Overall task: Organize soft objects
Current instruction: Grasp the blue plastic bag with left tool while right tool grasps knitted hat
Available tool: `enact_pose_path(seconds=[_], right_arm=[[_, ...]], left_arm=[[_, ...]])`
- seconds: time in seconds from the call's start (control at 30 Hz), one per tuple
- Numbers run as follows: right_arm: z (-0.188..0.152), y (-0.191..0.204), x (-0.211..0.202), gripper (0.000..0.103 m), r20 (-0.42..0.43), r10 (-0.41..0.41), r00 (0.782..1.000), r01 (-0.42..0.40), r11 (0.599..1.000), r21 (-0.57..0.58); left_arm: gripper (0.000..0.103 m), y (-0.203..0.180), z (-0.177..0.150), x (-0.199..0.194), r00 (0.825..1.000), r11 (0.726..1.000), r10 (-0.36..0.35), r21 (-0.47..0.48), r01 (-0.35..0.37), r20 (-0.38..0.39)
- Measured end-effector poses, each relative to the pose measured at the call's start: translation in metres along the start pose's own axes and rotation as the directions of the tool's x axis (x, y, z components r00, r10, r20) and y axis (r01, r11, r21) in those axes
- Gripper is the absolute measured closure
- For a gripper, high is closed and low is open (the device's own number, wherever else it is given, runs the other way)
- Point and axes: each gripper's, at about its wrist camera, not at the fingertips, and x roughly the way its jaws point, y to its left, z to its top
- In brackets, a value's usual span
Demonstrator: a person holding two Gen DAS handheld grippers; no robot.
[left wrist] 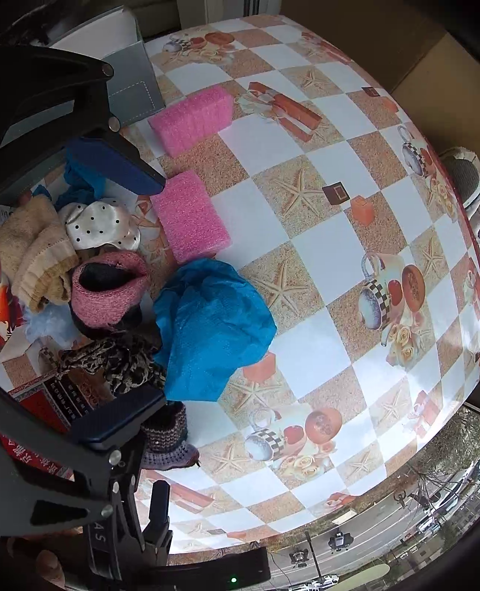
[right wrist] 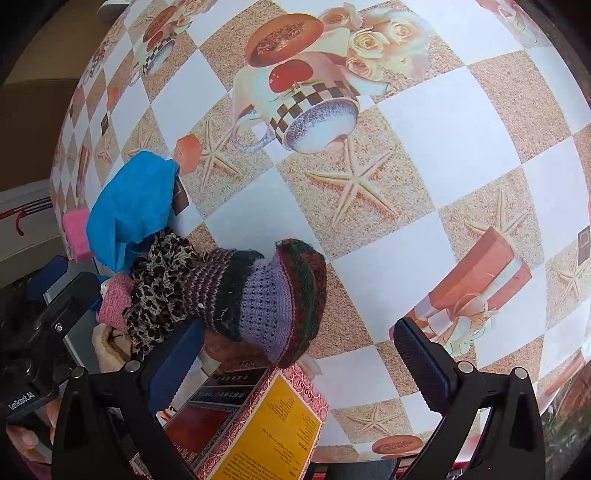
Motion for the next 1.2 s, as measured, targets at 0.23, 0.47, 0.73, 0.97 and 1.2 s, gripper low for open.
enact_pose_path(seconds=[0.23,0.47,0.73,0.97,1.2], right_arm=[[0.002,0.003,0.001,0.000,0.093,-0.094,0.991,0.096,0.995,-0.024],[0.015,-0.045,-0.040,0.000,0.198,-0.252,0.947,0.240,0.967,0.083],[0.013,-0.039,-0.045,0.000,0.229,-0.176,0.957,0.174,0.984,0.028],[0.021,-0.019,0.001,0.000,0.189,-0.302,0.934,0.311,0.950,-0.016],[0.011,-0.016,0.014,0.000,0.206,-0.312,0.927,0.322,0.947,-0.015]], left_arm=[[0.000,-0.019,0.027,0.034,0.993,0.991,0.116,0.068,-0.114,-0.021],[0.000,-0.035,0.041,0.049,0.991,0.989,0.132,0.069,-0.130,-0.034],[0.000,-0.045,0.056,0.061,0.991,0.992,0.123,0.041,-0.121,-0.048],[0.000,-0.055,0.064,0.072,0.995,0.996,0.090,0.013,-0.090,-0.050],[0.000,-0.040,0.057,0.070,0.998,0.999,0.041,0.006,-0.041,-0.055]])
